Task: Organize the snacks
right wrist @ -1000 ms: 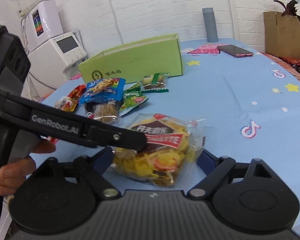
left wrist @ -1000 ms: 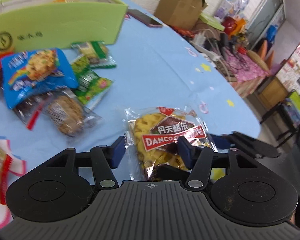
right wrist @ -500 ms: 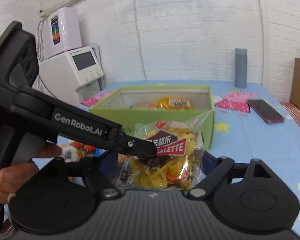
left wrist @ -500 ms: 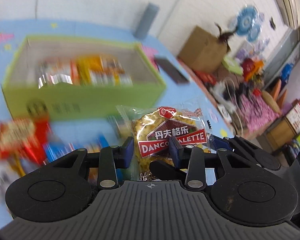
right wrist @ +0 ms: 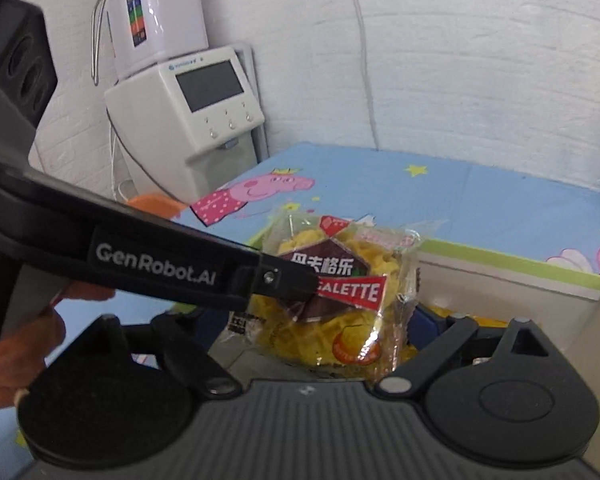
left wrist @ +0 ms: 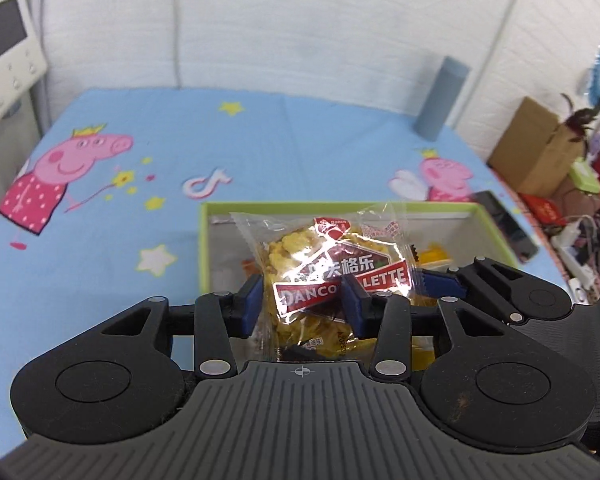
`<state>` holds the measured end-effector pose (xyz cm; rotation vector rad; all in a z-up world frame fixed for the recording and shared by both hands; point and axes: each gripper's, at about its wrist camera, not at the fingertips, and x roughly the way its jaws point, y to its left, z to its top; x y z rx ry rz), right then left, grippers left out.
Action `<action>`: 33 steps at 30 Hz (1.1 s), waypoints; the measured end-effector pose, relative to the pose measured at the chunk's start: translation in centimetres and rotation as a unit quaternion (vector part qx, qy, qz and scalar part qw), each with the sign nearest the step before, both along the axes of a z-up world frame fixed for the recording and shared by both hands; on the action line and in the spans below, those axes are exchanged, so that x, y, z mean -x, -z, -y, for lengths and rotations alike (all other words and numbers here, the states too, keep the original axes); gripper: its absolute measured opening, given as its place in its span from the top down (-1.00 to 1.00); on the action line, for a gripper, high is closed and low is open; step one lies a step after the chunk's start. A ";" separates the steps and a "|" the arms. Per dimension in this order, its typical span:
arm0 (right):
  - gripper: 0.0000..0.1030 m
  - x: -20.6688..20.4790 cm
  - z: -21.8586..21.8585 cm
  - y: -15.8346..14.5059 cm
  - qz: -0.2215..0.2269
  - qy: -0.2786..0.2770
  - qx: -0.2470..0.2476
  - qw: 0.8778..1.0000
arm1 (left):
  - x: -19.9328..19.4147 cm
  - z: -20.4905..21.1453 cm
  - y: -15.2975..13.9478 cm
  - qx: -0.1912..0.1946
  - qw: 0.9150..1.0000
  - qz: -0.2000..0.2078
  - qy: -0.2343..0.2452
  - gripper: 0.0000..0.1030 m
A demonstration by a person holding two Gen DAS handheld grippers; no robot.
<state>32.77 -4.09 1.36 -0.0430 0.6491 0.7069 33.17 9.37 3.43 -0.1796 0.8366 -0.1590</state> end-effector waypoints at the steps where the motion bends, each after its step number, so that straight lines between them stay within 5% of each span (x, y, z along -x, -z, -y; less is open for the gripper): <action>1: -0.85 -0.5 -0.5 0.6 -0.011 -0.008 0.005 1.000 | -0.3 -0.5 0.5 0.003 1.000 -0.002 -0.006 0.20; 4: -0.85 -0.9 -1.2 1.5 -0.029 -0.008 0.013 0.999 | 0.2 -2.0 0.6 0.047 0.999 0.000 0.010 -0.09; 11: -0.83 7.0 4.0 -2.9 0.046 0.045 -0.020 0.998 | 8.3 -2.1 -2.9 0.068 0.994 0.078 0.039 -0.45; 17: -0.82 15.5 8.0 -0.7 0.021 0.067 -0.041 0.997 | 15.5 -1.1 -1.0 0.084 0.993 0.069 0.053 -0.48; 23: -0.82 20.7 8.0 4.0 -0.025 0.075 -0.030 0.996 | 19.7 0.3 4.1 0.111 0.992 -0.004 0.051 -0.47; 33: -0.82 17.1 6.9 4.4 -0.004 0.054 -0.011 0.998 | 16.7 0.6 5.1 0.121 0.992 -0.031 0.035 -0.25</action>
